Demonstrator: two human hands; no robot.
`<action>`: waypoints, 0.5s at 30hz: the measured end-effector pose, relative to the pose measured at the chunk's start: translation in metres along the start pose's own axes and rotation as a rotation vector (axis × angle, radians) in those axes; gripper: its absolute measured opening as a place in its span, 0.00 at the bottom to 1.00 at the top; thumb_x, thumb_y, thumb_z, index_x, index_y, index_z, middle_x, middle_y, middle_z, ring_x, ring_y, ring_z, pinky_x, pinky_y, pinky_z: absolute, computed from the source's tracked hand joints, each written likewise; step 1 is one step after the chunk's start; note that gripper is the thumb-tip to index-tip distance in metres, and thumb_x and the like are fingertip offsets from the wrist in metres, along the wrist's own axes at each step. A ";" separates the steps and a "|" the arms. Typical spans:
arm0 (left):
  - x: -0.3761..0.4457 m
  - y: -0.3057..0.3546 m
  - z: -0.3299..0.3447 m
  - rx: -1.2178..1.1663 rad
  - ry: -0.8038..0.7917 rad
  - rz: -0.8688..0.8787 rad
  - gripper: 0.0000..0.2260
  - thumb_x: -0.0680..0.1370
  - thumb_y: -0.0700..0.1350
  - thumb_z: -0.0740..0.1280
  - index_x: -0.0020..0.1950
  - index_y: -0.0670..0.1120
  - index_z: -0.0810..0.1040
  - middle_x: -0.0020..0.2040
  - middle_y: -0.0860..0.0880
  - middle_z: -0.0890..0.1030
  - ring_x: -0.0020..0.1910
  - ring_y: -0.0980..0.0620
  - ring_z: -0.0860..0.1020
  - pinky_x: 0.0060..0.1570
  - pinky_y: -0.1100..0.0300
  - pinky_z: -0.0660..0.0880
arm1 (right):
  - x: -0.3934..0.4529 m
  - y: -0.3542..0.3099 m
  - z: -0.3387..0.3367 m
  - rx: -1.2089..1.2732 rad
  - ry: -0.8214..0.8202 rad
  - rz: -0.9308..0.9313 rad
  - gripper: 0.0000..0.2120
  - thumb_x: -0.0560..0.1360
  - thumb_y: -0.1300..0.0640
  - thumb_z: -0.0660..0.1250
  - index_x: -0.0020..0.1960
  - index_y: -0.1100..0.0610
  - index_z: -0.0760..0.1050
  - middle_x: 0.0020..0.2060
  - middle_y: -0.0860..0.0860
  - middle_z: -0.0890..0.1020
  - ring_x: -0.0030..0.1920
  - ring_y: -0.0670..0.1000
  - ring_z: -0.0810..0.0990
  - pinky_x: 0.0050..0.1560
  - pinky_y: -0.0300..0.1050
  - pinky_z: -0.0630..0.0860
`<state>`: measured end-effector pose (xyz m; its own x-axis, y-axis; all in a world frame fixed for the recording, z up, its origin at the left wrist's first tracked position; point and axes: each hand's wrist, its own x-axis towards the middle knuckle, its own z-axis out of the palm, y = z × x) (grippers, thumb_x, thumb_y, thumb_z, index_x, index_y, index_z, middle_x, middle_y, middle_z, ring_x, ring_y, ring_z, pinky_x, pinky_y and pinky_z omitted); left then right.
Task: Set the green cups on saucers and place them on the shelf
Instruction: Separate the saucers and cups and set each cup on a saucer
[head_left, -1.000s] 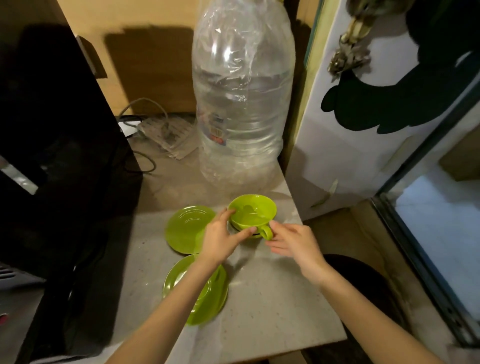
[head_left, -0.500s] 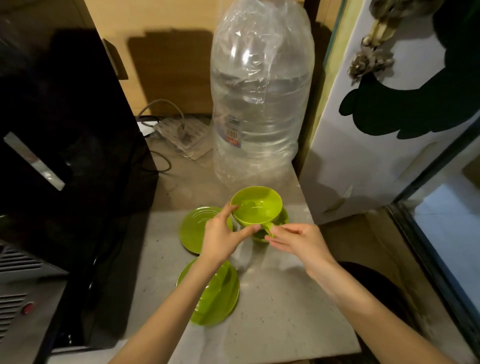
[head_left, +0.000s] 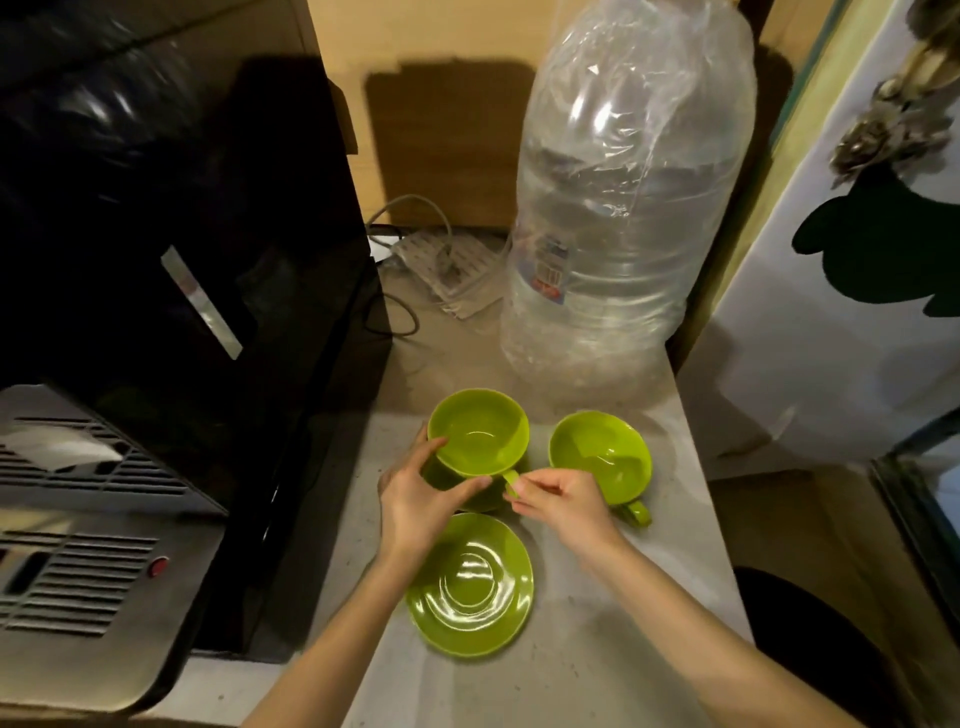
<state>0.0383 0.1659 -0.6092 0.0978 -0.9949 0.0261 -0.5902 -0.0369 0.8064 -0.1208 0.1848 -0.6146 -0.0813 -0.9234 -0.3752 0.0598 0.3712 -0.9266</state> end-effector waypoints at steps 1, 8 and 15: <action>0.000 -0.003 0.001 -0.008 0.009 0.003 0.33 0.60 0.54 0.78 0.62 0.45 0.76 0.66 0.43 0.76 0.64 0.48 0.75 0.64 0.50 0.71 | 0.003 0.003 0.001 -0.015 0.002 0.005 0.11 0.74 0.68 0.65 0.54 0.73 0.77 0.44 0.62 0.81 0.46 0.57 0.82 0.40 0.33 0.80; 0.000 -0.015 0.006 -0.022 0.026 -0.001 0.32 0.59 0.51 0.79 0.59 0.42 0.78 0.66 0.42 0.75 0.64 0.47 0.74 0.63 0.51 0.73 | 0.008 0.014 0.003 -0.154 0.034 -0.019 0.11 0.73 0.65 0.67 0.53 0.70 0.79 0.43 0.61 0.83 0.46 0.55 0.82 0.46 0.39 0.81; -0.005 -0.015 0.008 0.013 0.008 0.025 0.31 0.60 0.51 0.78 0.60 0.42 0.77 0.67 0.42 0.73 0.65 0.48 0.73 0.63 0.56 0.70 | 0.004 0.018 0.003 -0.276 0.086 -0.045 0.08 0.72 0.61 0.69 0.49 0.63 0.83 0.42 0.62 0.85 0.47 0.59 0.84 0.54 0.60 0.79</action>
<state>0.0406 0.1708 -0.6262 0.0897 -0.9947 0.0511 -0.6025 -0.0133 0.7980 -0.1171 0.1877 -0.6331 -0.1627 -0.9323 -0.3230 -0.2175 0.3532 -0.9099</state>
